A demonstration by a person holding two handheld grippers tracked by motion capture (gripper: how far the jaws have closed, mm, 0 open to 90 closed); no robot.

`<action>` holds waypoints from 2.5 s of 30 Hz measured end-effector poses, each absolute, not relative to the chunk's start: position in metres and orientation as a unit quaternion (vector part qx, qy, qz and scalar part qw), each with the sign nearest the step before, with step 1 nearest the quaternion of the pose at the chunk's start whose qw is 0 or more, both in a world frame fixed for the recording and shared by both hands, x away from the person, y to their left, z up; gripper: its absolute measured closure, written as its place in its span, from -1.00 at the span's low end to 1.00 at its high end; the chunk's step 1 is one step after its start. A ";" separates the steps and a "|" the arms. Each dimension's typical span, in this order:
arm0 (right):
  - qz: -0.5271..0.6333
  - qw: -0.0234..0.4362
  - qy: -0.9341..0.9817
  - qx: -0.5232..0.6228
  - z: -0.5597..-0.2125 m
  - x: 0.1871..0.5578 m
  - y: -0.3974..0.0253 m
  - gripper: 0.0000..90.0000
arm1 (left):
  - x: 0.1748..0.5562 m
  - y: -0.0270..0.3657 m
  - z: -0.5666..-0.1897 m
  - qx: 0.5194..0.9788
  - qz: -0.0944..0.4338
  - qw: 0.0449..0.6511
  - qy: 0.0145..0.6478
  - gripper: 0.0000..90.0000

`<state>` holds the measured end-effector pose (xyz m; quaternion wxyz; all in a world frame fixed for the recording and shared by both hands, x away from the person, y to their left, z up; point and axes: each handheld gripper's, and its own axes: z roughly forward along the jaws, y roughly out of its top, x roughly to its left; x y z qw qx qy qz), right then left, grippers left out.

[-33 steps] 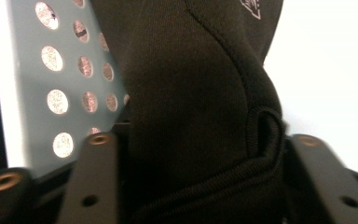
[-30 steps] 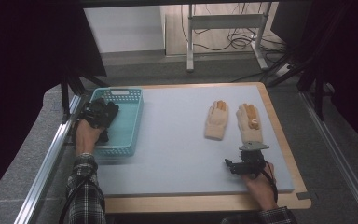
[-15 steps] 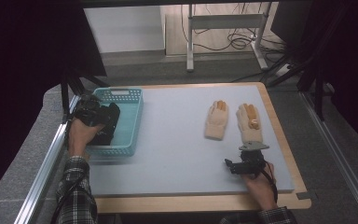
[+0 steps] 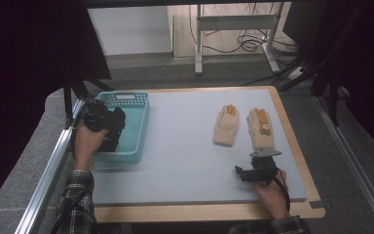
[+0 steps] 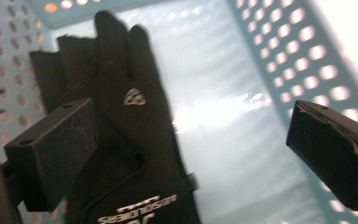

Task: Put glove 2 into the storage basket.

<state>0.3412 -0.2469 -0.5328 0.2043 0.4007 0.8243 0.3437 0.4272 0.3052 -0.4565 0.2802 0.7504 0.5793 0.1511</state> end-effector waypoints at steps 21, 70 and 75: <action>0.343 0.207 0.825 0.400 -0.533 0.341 -0.247 -0.70 | 0.391 0.234 -0.432 0.794 0.181 0.347 0.465 -0.98; 0.345 0.200 0.825 0.401 -0.533 0.341 -0.247 -0.70 | 0.308 0.139 -0.549 0.837 0.140 0.339 0.407 -1.00; 0.345 0.200 0.825 0.400 -0.533 0.341 -0.247 -0.70 | 0.308 0.140 -0.550 0.834 0.139 0.344 0.408 -1.00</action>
